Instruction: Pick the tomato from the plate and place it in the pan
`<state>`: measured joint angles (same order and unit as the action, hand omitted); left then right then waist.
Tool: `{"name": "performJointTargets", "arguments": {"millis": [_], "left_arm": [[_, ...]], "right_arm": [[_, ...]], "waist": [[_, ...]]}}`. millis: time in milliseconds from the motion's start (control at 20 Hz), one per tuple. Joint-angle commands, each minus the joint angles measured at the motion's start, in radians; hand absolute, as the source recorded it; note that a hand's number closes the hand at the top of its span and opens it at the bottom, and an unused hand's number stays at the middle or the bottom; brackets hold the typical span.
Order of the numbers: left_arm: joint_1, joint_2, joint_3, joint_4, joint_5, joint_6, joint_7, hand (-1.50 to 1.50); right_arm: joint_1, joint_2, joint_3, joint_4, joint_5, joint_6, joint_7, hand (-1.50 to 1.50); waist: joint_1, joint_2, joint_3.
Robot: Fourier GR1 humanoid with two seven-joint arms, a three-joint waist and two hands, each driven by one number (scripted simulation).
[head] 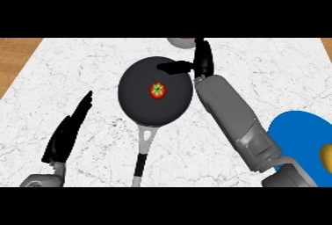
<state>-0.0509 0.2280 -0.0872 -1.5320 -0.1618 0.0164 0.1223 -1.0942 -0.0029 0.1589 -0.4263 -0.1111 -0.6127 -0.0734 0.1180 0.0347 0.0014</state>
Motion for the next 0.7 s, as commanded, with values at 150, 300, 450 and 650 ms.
{"name": "performJointTargets", "arguments": {"millis": [150, 300, 450, 650], "left_arm": [[0.078, 0.025, 0.035, -0.076, 0.009, 0.006, 0.034, 0.0], [0.072, 0.011, 0.039, -0.066, 0.01, 0.014, 0.045, 0.0], [0.115, 0.012, 0.05, -0.066, 0.019, 0.005, 0.006, 0.0], [0.137, -0.008, 0.032, -0.077, -0.011, 0.023, -0.014, 0.0]], "right_arm": [[0.009, -0.073, -0.128, 0.051, -0.069, 0.061, -0.169, -1.5], [0.108, -0.133, -0.149, 0.09, -0.069, 0.136, -0.322, -1.5], [0.116, -0.185, -0.166, 0.104, -0.068, 0.2, -0.361, -1.5], [0.167, -0.295, -0.17, 0.114, -0.058, 0.316, -0.377, -1.5]], "waist": [[-0.067, -0.021, 0.0], [-0.073, -0.017, 0.001], [-0.086, -0.024, 0.0], [-0.099, -0.028, -0.001]]}}
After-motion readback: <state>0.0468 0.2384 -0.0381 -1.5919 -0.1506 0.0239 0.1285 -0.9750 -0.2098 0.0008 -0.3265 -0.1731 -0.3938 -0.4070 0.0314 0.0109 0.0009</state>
